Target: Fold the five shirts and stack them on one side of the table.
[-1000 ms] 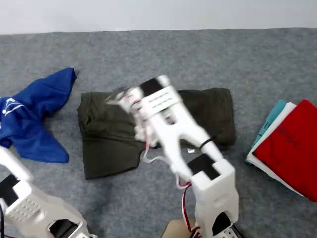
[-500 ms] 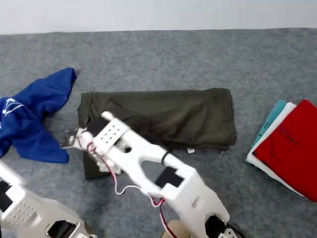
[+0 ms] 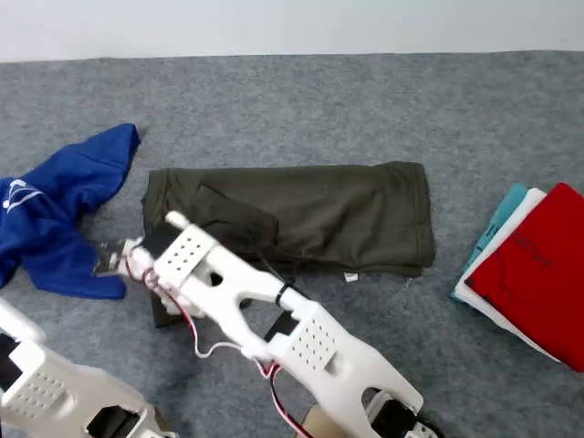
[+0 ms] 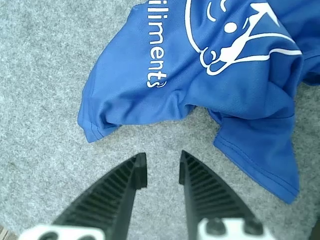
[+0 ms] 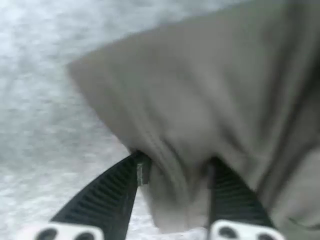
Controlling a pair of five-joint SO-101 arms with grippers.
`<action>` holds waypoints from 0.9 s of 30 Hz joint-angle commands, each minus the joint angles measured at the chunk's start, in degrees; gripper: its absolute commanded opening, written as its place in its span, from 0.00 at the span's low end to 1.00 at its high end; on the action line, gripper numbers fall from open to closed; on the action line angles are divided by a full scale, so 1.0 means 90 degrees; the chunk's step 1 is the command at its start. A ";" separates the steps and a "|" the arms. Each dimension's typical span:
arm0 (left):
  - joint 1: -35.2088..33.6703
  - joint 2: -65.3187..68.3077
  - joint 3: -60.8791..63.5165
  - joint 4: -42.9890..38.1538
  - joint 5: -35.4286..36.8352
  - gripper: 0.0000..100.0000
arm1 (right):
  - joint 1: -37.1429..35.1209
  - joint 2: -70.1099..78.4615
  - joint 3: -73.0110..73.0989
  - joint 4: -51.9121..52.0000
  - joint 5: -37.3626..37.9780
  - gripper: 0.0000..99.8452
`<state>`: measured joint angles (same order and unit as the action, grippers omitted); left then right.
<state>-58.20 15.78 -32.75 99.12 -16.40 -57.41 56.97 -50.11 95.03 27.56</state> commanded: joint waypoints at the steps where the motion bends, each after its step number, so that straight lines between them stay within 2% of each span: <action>1: -0.0010 -0.0332 -0.0181 0.0147 -0.0078 0.12 | 0.0034 0.0298 -0.0615 0.0132 0.0010 0.02; 13: 0.0000 -0.0332 -0.0181 0.0147 -0.0078 0.12 | 0.0611 0.0327 -0.2168 0.0845 0.0010 0.01; 18: 0.0020 -0.0332 -0.0171 0.0147 -0.0078 0.12 | 0.1040 0.0454 -0.3009 0.0630 0.0000 0.01; 27: 0.0029 -0.0332 0.0190 0.0137 -0.0088 0.12 | 0.1822 0.0786 -0.3165 -0.0132 -0.0010 0.01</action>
<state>-58.20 15.78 -31.08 99.21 -16.40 -43.78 64.62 -75.34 95.91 27.74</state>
